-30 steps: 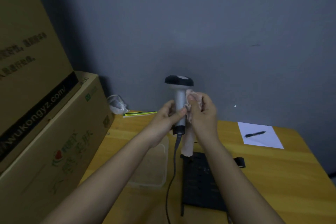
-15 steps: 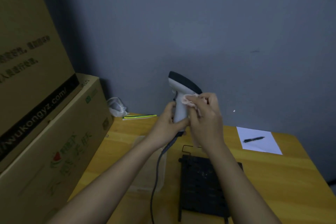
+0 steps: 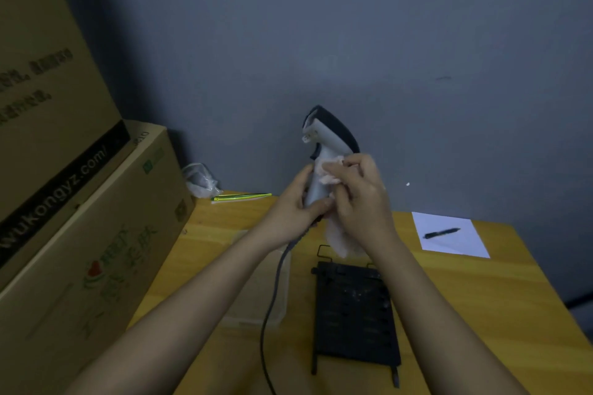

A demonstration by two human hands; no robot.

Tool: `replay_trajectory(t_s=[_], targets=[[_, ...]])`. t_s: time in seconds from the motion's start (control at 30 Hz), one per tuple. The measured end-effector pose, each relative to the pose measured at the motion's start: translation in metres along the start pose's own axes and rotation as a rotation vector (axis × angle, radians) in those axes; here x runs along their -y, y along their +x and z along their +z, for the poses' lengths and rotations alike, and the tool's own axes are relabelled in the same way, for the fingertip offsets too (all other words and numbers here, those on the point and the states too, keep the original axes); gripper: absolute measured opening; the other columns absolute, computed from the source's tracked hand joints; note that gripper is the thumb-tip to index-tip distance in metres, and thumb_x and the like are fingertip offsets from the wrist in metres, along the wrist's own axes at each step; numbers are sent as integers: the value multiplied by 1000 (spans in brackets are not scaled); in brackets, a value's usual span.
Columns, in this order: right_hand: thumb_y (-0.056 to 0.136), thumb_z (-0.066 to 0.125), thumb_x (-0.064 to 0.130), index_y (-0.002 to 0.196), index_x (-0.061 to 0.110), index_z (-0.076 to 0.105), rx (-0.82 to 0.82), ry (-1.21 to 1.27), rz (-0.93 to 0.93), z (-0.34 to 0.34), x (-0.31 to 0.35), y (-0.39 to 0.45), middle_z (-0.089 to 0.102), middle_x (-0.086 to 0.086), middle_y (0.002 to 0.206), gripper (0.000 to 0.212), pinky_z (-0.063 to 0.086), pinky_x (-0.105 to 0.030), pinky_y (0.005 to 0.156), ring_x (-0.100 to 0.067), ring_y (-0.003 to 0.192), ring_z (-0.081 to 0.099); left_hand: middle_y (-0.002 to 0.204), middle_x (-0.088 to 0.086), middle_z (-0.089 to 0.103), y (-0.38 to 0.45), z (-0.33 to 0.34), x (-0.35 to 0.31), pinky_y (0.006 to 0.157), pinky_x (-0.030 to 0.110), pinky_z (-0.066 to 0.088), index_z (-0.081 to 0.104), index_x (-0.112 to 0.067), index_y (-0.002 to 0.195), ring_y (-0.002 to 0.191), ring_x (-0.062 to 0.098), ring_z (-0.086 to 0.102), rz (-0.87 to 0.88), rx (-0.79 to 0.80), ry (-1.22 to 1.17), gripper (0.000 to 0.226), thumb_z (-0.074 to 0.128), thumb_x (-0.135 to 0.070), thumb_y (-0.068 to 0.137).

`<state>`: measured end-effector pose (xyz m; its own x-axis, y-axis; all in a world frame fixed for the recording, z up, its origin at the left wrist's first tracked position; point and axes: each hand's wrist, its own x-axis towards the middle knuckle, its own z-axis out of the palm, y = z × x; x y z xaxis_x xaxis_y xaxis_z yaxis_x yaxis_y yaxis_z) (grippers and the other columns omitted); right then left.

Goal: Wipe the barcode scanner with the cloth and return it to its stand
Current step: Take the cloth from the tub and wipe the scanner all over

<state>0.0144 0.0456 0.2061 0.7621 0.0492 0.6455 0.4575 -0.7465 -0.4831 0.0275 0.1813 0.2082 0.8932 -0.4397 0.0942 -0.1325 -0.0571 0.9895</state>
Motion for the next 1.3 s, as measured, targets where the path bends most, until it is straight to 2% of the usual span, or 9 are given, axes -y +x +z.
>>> replay_trajectory(t_s=[0.13,0.23,0.37,0.47,0.67,0.73,0.93,1.17,1.3], targets=[[90,48,9,105,10,69,72,195,87,-9,-8,-5,50,2,100,25,38,-3,76,11,91,49,131,0,55,7,-13,0,76,20,54,28,-29,141,107,15,60,-73,64,-57,59,53,-10,91],[91,52,-1,107,10,68,-108,325,273,-3,0,9,49,7,100,25,40,-2,74,14,90,51,138,3,49,8,-10,-1,94,35,49,19,-32,145,119,21,54,-123,105,-50,71,53,-4,89],[90,51,-4,104,11,69,-16,259,213,10,-2,-2,49,15,100,27,39,-2,74,15,92,49,145,2,44,8,-10,2,108,45,41,18,-35,146,128,18,48,-124,72,-115,80,57,-11,81],[90,51,-3,100,13,71,120,275,187,5,-8,-16,54,14,99,28,40,-3,76,15,94,50,149,3,40,7,-18,6,108,48,40,16,-40,145,130,20,46,-149,64,-175,78,55,-11,84],[94,52,6,99,19,69,-66,477,382,18,8,1,51,9,105,22,49,-13,77,5,91,56,147,-2,39,5,-12,7,99,31,43,10,-33,148,126,15,46,-122,76,-157,78,46,5,90],[93,51,1,97,17,69,-28,473,349,21,9,-3,53,2,105,25,46,-8,75,9,90,55,142,-2,43,7,-13,6,96,30,43,24,-33,142,124,18,49,-96,44,-235,71,45,8,88],[87,53,-9,92,17,71,53,437,300,22,5,-15,62,2,103,32,41,-2,79,16,95,54,123,8,52,11,-11,8,93,29,45,30,-33,126,108,19,55,-116,-172,-296,28,32,-22,100],[91,50,-2,98,16,70,187,339,256,17,0,-9,61,1,99,27,42,-5,74,-2,91,57,121,19,55,19,-18,6,100,42,43,38,-1,130,111,26,54,-243,-146,-226,38,41,-21,98],[93,49,4,99,18,67,253,369,307,12,2,-1,59,-2,103,24,42,-2,73,5,90,55,137,7,46,18,-19,3,112,40,34,25,-16,140,127,21,45,-266,-106,-219,47,39,-30,98]])
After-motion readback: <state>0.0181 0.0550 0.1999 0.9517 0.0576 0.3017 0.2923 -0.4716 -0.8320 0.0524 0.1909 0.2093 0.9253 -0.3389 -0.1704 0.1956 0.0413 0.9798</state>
